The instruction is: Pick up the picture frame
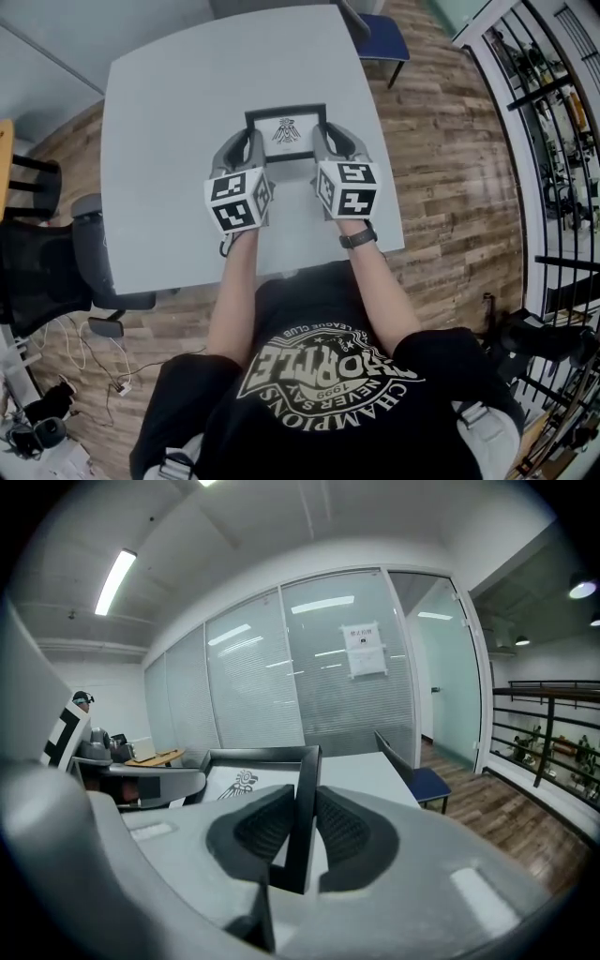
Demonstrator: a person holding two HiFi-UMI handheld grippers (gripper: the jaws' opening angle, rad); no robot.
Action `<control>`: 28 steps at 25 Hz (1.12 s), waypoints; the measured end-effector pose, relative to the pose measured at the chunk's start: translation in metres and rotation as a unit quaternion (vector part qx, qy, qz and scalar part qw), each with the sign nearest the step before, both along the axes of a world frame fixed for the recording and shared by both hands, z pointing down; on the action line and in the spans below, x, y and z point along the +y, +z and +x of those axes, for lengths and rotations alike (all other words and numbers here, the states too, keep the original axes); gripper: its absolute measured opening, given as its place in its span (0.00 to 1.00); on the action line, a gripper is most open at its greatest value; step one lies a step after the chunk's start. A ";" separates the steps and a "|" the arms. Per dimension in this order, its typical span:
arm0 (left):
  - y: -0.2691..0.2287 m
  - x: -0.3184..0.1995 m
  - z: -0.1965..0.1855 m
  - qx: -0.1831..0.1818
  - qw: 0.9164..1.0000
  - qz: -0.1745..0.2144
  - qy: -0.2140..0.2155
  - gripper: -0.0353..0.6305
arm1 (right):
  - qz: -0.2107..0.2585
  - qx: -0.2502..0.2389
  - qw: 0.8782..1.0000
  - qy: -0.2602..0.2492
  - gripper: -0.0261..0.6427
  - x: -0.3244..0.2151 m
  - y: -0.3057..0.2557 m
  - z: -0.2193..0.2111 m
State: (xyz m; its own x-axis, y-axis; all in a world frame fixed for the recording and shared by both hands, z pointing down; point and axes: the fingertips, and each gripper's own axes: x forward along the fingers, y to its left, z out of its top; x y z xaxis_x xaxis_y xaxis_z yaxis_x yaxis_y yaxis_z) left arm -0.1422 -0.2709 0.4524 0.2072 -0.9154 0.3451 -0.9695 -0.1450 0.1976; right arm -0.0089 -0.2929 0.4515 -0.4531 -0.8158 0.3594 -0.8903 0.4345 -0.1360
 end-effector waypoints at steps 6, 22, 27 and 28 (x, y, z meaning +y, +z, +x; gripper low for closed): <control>-0.075 0.008 -0.013 -0.017 0.997 0.077 -0.001 0.15 | 0.076 -0.026 0.997 0.004 0.14 0.015 -0.078 -0.010; -0.213 0.057 -0.012 -0.052 0.976 0.212 0.002 0.15 | 0.223 -0.077 0.972 0.017 0.14 0.060 -0.210 -0.007; -0.222 0.066 -0.013 -0.051 0.973 0.226 0.004 0.15 | 0.248 -0.063 0.967 0.015 0.14 0.070 -0.222 -0.008; -0.223 0.067 -0.013 -0.051 0.973 0.227 0.003 0.15 | 0.250 -0.062 0.966 0.016 0.14 0.072 -0.224 -0.008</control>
